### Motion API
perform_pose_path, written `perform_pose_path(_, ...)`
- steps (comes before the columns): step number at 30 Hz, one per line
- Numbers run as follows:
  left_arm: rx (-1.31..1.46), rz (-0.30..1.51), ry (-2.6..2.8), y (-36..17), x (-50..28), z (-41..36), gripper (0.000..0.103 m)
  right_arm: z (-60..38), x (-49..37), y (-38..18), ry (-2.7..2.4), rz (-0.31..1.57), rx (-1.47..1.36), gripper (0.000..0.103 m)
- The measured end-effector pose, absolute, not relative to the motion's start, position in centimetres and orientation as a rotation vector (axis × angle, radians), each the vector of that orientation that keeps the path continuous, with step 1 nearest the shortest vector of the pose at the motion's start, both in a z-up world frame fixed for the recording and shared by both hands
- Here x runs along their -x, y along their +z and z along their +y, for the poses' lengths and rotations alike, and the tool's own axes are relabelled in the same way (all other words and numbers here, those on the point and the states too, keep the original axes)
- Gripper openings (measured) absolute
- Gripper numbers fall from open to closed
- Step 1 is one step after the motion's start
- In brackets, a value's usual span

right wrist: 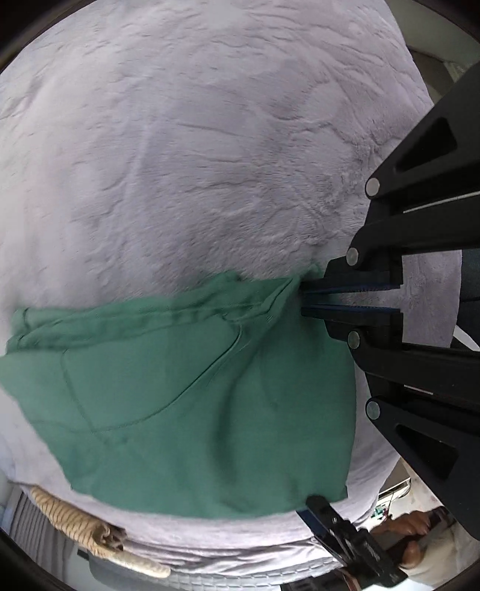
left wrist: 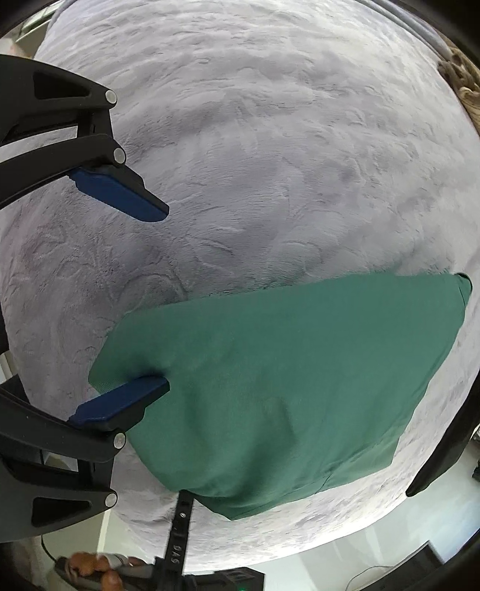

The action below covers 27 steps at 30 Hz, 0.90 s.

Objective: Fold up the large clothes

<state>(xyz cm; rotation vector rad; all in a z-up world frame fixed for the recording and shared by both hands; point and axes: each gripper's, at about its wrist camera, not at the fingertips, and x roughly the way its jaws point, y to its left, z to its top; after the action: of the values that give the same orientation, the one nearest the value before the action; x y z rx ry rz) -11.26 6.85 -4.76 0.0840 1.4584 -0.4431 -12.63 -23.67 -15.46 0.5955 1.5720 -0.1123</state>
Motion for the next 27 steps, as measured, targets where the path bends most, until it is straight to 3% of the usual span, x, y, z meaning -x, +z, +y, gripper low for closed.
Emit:
perform_pose_path(13,-0.108,1.492,-0.403,-4.3,10.8,5.6,0.086,-22.3,13.8,-16.9,-0.154,1.647,-0.619,0.006)
perform_pose_path(22,-0.152,1.503,-0.392,-4.2,10.6,4.5,0.086,-23.7,14.4,-14.3,-0.156,1.634,-0.603,0.007)
perform_pose_path(23,-0.154,1.506,-0.391,-4.2,10.5,4.4,0.088,-23.9,14.4,-14.1,-0.159,1.630,-0.607,0.007)
perform_pose_path(24,-0.169,1.505,-0.377,-4.2,10.5,4.2,0.101,-24.1,14.4,-13.8,-0.165,1.625,-0.613,0.007)
perform_pose_path(27,-0.184,1.502,-0.364,-4.3,9.9,3.9,0.103,-25.1,14.6,-13.1,-0.187,1.614,-0.618,0.007)
